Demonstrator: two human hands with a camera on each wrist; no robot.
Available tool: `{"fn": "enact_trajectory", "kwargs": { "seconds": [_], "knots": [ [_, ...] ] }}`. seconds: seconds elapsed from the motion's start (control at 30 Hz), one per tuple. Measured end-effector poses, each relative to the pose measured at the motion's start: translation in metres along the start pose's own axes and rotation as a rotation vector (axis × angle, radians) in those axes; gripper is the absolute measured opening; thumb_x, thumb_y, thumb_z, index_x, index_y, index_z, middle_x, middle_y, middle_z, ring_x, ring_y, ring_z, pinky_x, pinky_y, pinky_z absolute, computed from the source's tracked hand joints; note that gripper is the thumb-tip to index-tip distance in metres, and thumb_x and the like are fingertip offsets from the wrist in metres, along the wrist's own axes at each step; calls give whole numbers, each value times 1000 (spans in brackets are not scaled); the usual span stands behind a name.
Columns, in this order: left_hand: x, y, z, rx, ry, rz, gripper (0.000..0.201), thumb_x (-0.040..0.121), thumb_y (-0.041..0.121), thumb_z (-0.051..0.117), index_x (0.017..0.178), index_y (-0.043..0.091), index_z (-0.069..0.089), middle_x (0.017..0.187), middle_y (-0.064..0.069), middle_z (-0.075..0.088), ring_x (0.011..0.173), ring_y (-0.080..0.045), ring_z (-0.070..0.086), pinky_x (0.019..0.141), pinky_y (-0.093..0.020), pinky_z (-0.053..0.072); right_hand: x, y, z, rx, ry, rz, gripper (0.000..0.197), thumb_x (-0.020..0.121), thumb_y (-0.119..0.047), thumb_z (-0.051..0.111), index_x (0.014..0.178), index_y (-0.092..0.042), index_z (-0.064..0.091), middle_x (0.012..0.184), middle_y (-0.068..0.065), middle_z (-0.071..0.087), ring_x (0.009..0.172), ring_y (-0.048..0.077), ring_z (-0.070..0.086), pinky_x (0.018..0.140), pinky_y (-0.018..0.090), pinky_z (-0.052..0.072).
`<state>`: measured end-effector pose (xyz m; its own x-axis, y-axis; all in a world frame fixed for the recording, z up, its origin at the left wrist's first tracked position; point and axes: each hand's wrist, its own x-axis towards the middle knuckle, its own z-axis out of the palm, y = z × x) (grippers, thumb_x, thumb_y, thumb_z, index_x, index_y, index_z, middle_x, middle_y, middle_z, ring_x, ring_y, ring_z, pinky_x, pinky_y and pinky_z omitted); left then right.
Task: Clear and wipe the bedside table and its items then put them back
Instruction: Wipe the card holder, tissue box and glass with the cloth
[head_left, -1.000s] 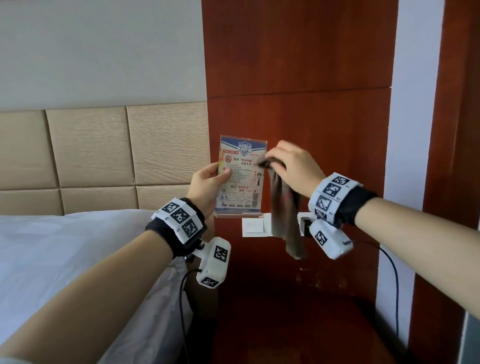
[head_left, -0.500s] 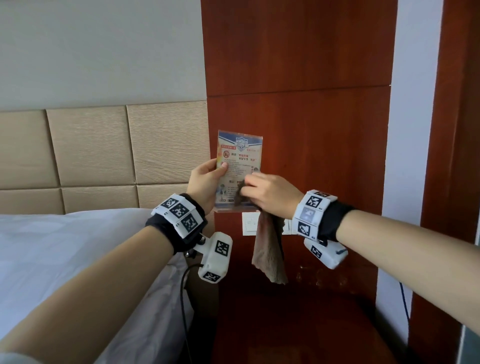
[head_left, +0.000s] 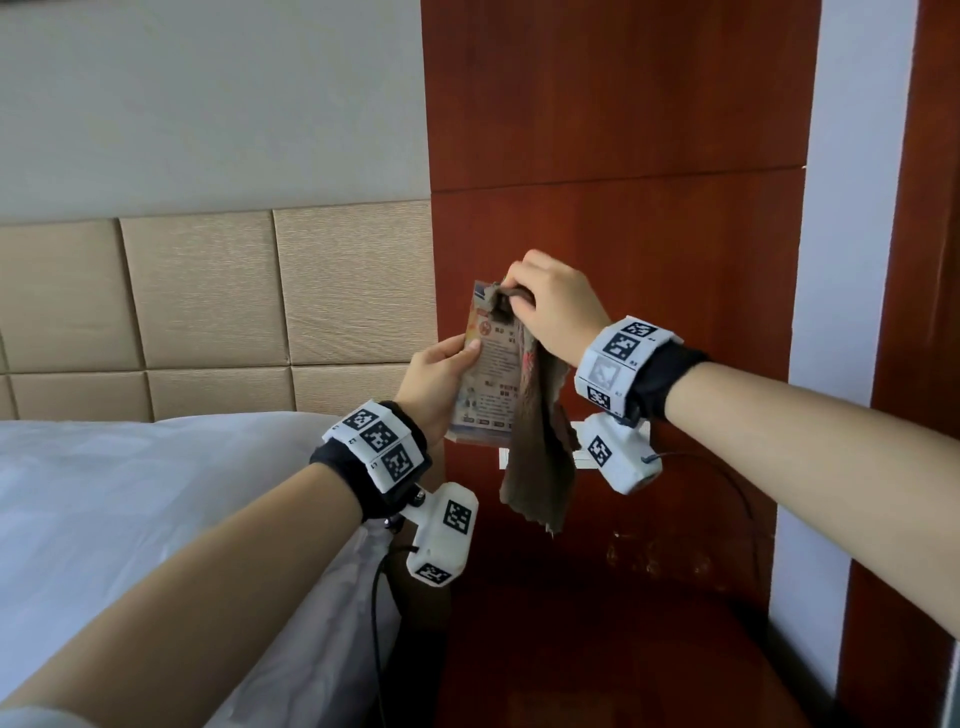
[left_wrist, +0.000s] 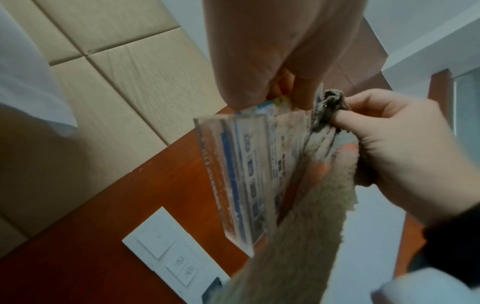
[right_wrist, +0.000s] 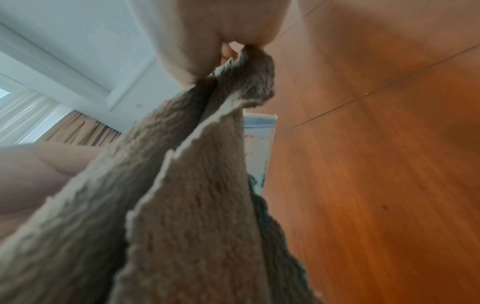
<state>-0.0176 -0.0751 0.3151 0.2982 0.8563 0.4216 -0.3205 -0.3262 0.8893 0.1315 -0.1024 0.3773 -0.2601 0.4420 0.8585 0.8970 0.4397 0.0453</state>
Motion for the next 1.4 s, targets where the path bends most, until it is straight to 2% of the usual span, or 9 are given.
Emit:
{"fn": "enact_trajectory", "kwargs": {
  "seconds": [0.27,0.4,0.5,0.63,0.77,0.87,1.07,1.23,1.4],
  "knots": [
    [6,15,-4,-124,61,24,33,99,13,42,127,0,52,124,-24,58,108,-33,59,99,-46,46,-29,-10,26,-2,-183,-133,13,85,-2,54,92,-1,65,95,13,60,90,31,58,74,40,48],
    [11,13,-7,-122,130,31,31,97,11,45,125,2,55,122,-20,61,106,-30,62,95,-40,51,-43,-20,36,-33,-242,-331,6,73,-3,58,72,-3,63,74,11,59,69,29,61,51,31,49],
    [11,11,-9,-122,114,43,26,98,10,44,118,4,59,117,-19,63,98,-26,64,89,-36,53,-46,-21,41,-68,-231,-446,14,72,-10,51,67,-7,64,69,7,58,64,26,62,44,27,49],
    [10,10,-10,-99,100,47,24,98,9,43,115,4,60,104,-13,67,86,-19,68,73,-27,59,-40,-12,37,-69,-246,-341,11,73,-4,54,77,-2,64,77,13,59,74,31,62,49,39,52],
    [9,12,-12,-78,80,11,30,98,13,43,124,4,55,116,-20,62,96,-28,64,88,-44,53,-26,-2,20,-116,-238,-240,16,88,-2,51,92,-3,66,94,12,61,88,30,59,72,41,51],
    [9,13,-11,-67,71,-5,29,98,14,43,122,4,56,114,-20,62,96,-28,64,88,-46,52,-11,8,9,-138,-194,-152,19,91,-5,47,97,-4,65,99,11,59,96,27,55,79,39,47],
    [9,9,-6,-89,46,-12,25,99,13,42,117,6,58,109,-15,64,94,-26,64,86,-43,53,2,18,-2,-190,-148,-50,20,93,-7,44,100,-4,63,98,12,57,96,26,53,75,41,46],
    [12,11,-6,-160,78,2,22,99,14,42,109,9,61,108,-16,65,93,-27,65,85,-46,54,-18,17,9,-189,-175,-139,19,91,-2,46,98,-2,64,98,13,59,95,28,55,73,41,50],
    [16,18,-9,-223,161,27,26,98,15,44,117,5,59,121,-19,62,110,-34,61,94,-52,48,-44,22,30,-205,-202,-343,17,69,10,67,79,-3,66,78,12,64,70,30,62,46,37,54]
  ]
}}
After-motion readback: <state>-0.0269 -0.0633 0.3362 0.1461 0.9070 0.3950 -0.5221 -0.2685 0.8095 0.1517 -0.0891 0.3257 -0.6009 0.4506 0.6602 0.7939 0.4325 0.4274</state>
